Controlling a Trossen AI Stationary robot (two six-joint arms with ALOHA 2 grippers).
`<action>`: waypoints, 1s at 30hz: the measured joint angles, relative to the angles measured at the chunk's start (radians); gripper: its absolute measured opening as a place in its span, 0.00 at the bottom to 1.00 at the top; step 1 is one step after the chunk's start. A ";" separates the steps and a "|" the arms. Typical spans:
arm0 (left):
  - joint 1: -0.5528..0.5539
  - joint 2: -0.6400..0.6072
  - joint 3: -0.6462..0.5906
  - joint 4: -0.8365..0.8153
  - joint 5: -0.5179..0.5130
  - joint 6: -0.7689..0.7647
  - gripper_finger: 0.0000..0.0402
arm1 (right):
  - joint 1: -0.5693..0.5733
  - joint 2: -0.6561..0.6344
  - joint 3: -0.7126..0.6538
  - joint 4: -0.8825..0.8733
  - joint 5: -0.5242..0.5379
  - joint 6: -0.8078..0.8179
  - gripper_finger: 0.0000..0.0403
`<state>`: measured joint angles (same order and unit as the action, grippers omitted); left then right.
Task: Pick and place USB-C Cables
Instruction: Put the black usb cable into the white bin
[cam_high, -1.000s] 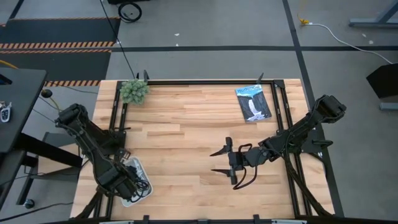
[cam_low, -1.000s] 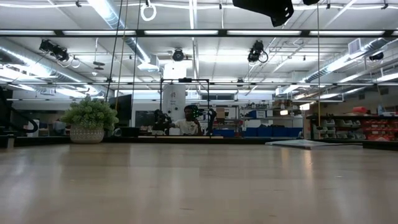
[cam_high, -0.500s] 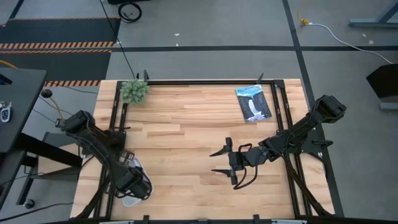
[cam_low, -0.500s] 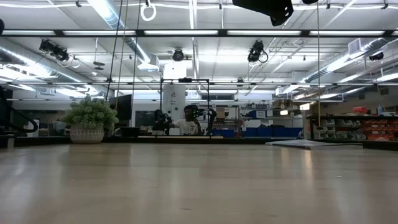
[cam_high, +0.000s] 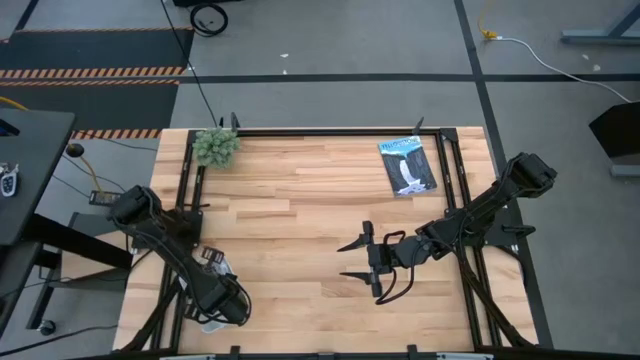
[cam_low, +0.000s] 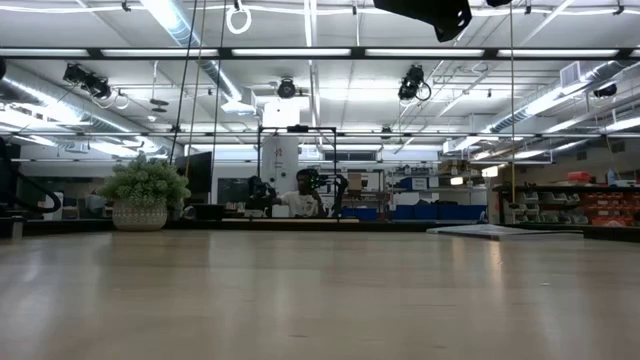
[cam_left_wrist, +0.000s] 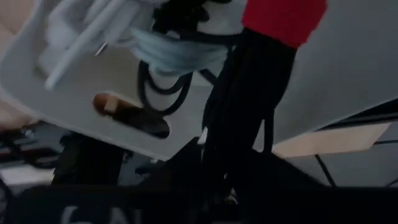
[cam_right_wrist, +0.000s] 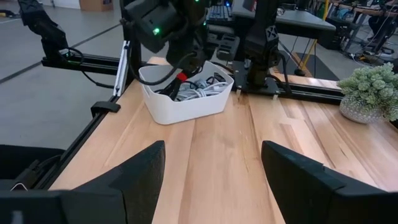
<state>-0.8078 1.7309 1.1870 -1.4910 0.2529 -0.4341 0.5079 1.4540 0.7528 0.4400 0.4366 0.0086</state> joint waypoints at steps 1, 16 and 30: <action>0.000 0.004 0.000 0.014 0.001 0.002 0.24 | 0.000 0.000 0.000 0.000 -0.002 0.000 0.68; 0.065 -0.011 0.093 -0.080 -0.064 -0.077 0.53 | 0.000 0.000 0.000 0.000 -0.011 0.015 0.68; 0.047 -0.010 0.059 0.180 -0.176 -0.131 0.42 | 0.000 0.001 -0.010 0.001 -0.012 0.015 0.68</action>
<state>-0.7612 1.7206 1.2461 -1.3113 0.0768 -0.5653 0.5077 1.4554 0.7427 0.4407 0.4248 0.0238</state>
